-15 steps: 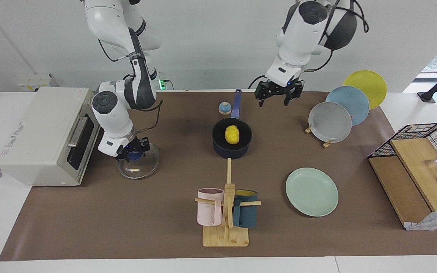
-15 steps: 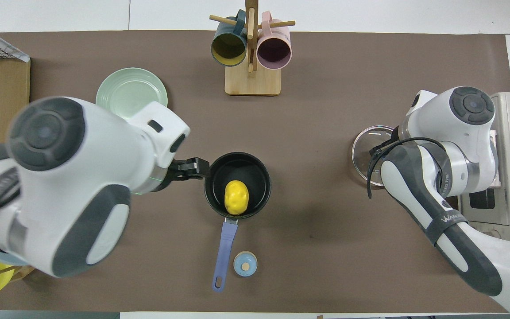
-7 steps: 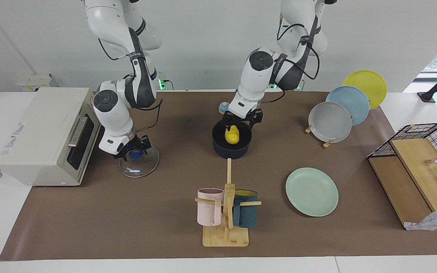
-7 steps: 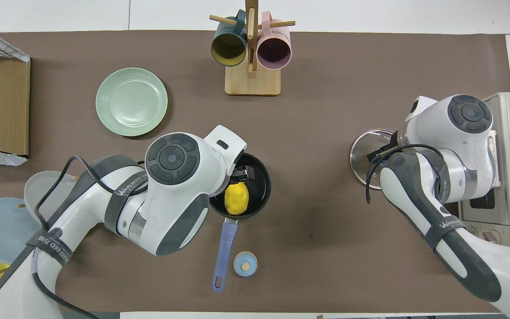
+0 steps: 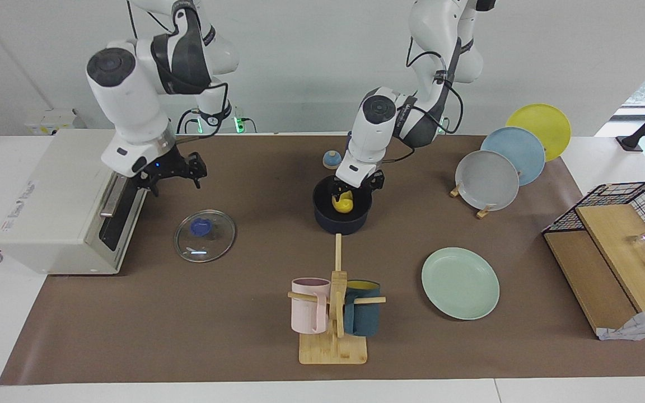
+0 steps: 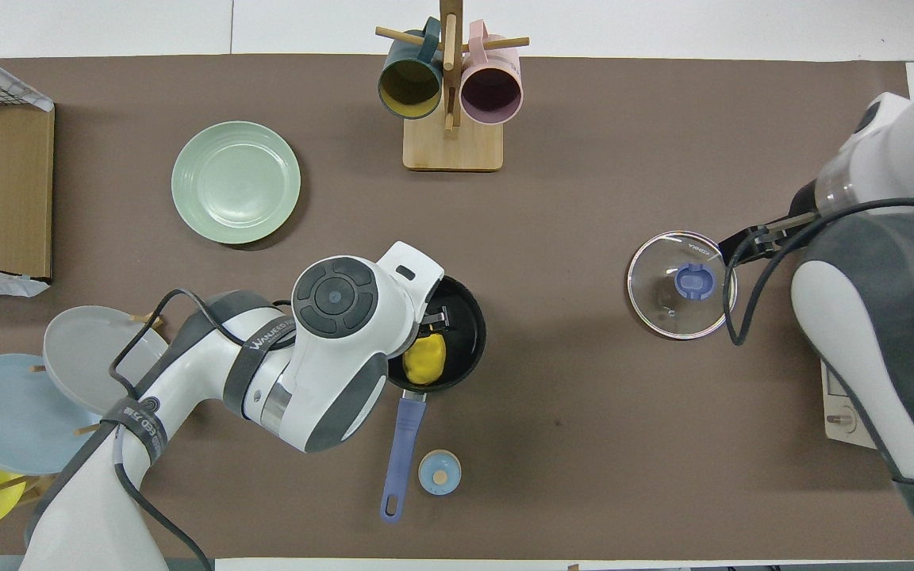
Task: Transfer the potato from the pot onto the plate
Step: 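Grasp the yellow potato inside the saucepan with the left gripper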
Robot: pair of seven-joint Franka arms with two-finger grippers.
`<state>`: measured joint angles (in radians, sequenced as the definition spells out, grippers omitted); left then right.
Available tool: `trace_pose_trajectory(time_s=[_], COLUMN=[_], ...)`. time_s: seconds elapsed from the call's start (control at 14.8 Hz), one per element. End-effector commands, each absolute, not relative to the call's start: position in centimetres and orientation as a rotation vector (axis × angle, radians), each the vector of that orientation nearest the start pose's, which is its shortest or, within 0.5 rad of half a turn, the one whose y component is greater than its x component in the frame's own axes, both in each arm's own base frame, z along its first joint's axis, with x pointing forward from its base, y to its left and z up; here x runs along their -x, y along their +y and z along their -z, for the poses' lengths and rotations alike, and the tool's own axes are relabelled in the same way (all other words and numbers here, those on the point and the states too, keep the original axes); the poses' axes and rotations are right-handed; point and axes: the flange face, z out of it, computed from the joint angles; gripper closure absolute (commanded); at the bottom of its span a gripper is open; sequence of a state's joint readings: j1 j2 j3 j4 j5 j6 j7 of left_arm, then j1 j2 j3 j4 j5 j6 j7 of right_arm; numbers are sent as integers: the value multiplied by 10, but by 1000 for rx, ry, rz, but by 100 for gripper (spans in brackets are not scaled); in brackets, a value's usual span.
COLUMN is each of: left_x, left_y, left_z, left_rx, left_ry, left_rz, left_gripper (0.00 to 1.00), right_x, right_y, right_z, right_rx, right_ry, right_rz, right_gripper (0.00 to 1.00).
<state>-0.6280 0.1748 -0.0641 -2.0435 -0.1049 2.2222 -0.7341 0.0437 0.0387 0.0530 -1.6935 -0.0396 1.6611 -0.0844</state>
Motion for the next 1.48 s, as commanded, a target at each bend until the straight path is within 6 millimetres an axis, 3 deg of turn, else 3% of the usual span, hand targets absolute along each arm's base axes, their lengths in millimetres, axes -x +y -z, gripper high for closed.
trace_pose_trajectory(time_s=[0.0, 0.34, 0.74, 0.81, 0.94, 1.08, 1.15, 1.42], left_x=[-437, -431, -430, -430, -427, -428, -428, -430], left_y=[-380, -391, -392, -393, -394, -394, -394, -396], left_z=[-351, -325, -326, -326, -325, -326, -327, -332], left_rx=[3229, 3194, 3172, 3172, 3170, 3170, 3171, 3172], left_ry=[-212, -199, -157, -153, -143, -143, -145, -144], left_rz=[-77, -106, -101, -98, -101, -101, -99, -100], left_gripper=[0, 0, 1, 10, 50, 87, 100, 100], right_x=[-561, -541, -544, -543, -542, -545, -544, -539], right_y=[42, 39, 25, 23, 30, 23, 24, 25], right_z=[-586, -609, -597, -595, -597, -598, -600, -601], right_rx=[3173, 3184, 3178, 3174, 3189, 3186, 3184, 3180], right_ry=[-168, -97, -69, -62, -85, -63, -73, -80], right_rz=[-130, -177, -203, -217, -241, -230, -225, -225], right_gripper=[0, 0, 0, 0, 0, 0, 0, 0])
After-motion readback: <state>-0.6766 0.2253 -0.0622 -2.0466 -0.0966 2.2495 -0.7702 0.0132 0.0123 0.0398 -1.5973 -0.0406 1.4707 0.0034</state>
